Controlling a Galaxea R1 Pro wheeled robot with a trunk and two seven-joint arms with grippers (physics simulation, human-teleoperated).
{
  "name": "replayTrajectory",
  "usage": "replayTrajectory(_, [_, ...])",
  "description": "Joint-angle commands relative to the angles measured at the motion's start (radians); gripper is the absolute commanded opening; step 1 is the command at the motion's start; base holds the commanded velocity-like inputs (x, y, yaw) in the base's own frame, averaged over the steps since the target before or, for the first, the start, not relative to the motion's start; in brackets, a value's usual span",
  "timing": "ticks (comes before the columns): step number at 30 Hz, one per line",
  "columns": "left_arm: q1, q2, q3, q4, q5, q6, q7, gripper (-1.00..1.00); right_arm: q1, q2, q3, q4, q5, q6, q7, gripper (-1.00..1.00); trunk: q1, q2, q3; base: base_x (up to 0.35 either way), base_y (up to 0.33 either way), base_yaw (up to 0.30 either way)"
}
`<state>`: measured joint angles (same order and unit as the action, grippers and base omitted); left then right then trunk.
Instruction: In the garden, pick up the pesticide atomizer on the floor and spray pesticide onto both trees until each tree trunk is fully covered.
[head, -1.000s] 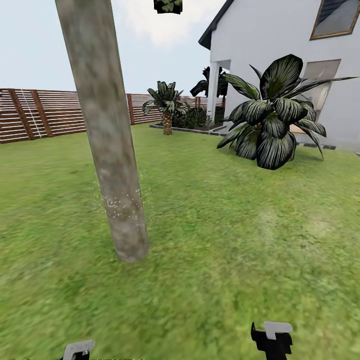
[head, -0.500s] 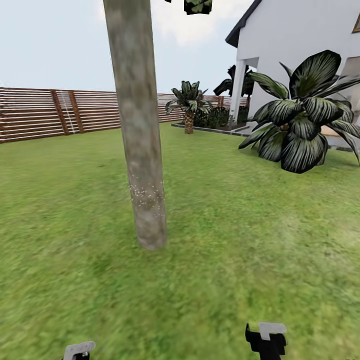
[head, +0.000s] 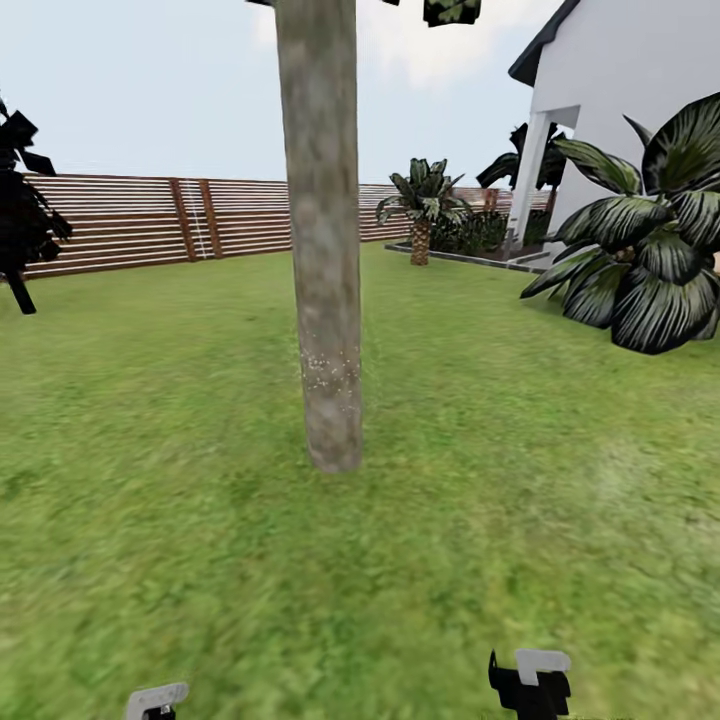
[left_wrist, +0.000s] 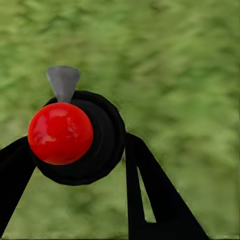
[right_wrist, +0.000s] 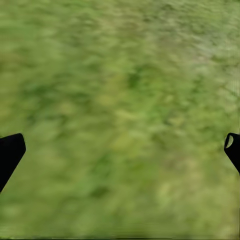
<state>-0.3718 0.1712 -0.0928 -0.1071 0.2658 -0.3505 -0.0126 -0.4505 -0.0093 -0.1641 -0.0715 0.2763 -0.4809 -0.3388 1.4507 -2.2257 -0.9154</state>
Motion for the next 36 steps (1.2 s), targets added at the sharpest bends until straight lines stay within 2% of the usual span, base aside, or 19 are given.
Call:
replayTrajectory(1, [-0.001,0.000,-0.008,0.001,0.010,-0.004,-0.001,-1.00,0.000,0.000,-0.008,0.001,0.011,-0.003,-0.003,1.00,-0.001,0.000,-0.001,-0.278,-0.206,0.274])
replayTrajectory(36, [-0.001,-0.002,-0.013,-0.013,-0.002,-0.003,-0.004,-1.00,0.000,-0.001,-0.008,-0.001,0.012,-0.004,-0.004,1.00,-0.001,0.000,-0.001,-0.015,-0.011,0.276])
